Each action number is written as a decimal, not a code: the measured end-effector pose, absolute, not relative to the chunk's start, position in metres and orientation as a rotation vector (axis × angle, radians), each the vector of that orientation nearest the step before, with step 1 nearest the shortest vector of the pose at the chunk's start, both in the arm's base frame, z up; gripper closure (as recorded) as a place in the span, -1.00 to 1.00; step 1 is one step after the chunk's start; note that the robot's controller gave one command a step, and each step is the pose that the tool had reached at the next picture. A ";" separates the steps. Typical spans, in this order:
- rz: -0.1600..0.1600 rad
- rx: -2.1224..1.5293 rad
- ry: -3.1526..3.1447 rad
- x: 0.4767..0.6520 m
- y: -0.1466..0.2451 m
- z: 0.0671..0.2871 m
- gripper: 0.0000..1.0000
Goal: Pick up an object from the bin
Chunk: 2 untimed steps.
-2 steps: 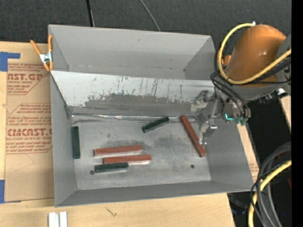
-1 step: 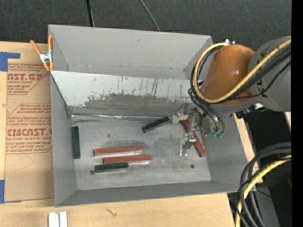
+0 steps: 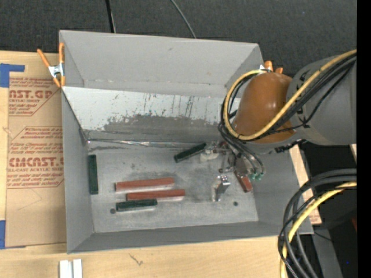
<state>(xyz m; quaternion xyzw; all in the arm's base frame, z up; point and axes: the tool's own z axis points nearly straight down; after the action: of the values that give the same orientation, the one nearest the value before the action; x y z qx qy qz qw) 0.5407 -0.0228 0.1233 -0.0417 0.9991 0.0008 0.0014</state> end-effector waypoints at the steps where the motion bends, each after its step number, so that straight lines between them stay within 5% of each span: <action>1: -0.002 -0.044 3.140 0.553 0.012 0.098 -1.00; 2: 0.005 -0.047 3.141 0.549 0.046 0.088 -1.00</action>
Offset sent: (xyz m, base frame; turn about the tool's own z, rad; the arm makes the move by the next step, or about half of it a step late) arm -0.0003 0.0531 -0.0459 -0.1461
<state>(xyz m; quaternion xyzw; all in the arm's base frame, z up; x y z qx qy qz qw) 0.5494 0.0461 0.0877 -0.0150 0.9999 0.0017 0.0003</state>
